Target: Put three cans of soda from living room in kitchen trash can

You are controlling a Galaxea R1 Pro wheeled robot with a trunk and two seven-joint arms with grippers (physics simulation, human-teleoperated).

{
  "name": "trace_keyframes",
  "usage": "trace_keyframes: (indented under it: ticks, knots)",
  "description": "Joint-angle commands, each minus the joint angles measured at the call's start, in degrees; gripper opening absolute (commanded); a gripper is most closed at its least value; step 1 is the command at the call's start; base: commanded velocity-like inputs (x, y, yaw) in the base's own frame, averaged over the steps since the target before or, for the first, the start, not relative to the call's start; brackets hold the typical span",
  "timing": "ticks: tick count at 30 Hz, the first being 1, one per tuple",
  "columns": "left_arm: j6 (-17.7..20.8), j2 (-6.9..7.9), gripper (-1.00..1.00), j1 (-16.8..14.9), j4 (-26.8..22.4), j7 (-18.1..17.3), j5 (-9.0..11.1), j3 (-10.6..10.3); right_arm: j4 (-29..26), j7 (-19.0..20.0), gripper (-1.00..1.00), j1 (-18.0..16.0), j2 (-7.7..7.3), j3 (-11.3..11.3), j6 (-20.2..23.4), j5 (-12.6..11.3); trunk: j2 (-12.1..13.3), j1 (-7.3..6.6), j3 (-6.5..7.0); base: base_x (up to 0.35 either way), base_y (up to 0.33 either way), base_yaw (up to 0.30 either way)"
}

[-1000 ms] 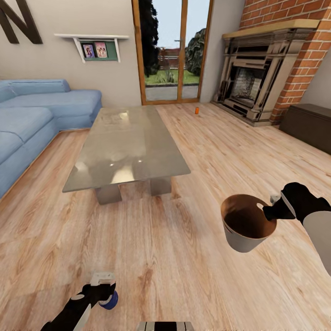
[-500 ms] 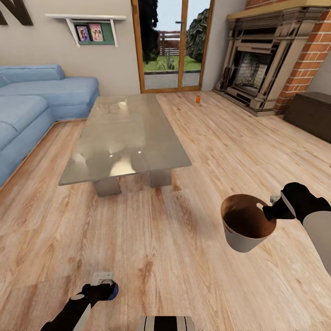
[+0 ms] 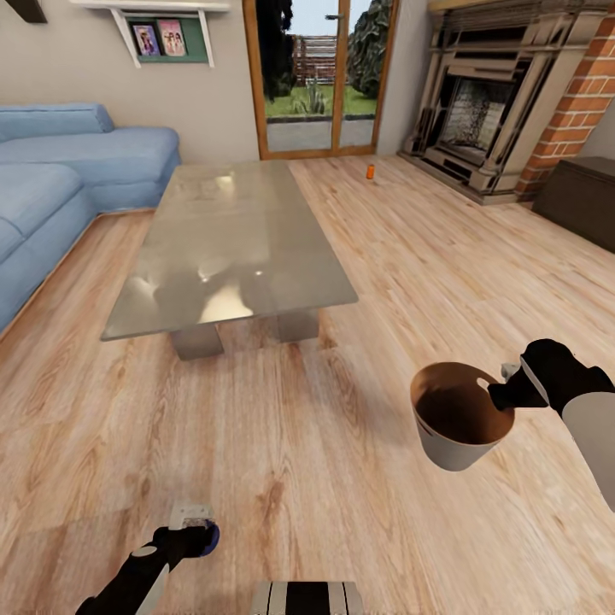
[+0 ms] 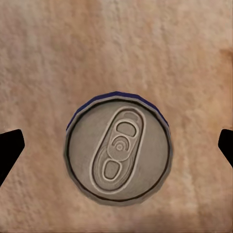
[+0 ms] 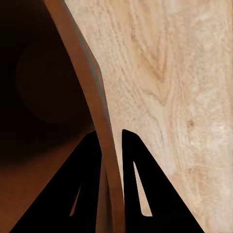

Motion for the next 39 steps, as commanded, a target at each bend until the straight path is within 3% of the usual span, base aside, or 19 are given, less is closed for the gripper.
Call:
trace_keyframes:
  ticks: [1, 8, 25, 33, 39]
  knots:
    - [0.0, 0.01, 1.0, 0.0, 0.1, 0.0, 0.0, 0.0, 0.0, 0.2, -1.0, -0.1, 0.01, -0.1, 0.1, -0.8, 0.0, 0.01, -0.31, 0.002, 0.0, 0.0]
    - [0.0, 0.02, 1.0, 0.0, 0.3, -0.1, 0.0, 0.0, 0.0, 0.2, -1.0, 0.0, 0.0, -0.1, 0.1, -0.8, -0.1, 0.19, -2.49, 0.0, 0.0, 0.0]
    - [-0.1, -0.07, 1.0, 0.0, -0.2, 0.1, -0.1, -0.1, 0.0, 0.2, -1.0, 0.0, 0.01, -0.1, 0.1, -0.8, -0.1, 0.19, -2.97, 0.049, 0.0, 0.0]
    - [0.0, -0.07, 1.0, 0.0, 0.1, 0.0, -0.1, -0.2, 0.0, 0.1, -1.0, 0.0, 0.01, 0.0, 0.1, -0.7, -0.2, 0.4, -4.99, 0.001, 0.0, 0.0]
    - [0.0, -0.07, 1.0, 0.0, -0.2, 0.0, 0.0, -0.1, 0.0, 0.2, -1.0, 0.0, 0.01, 0.4, 0.1, -0.7, -0.2, 0.4, -5.21, 0.0, 0.0, 0.0]
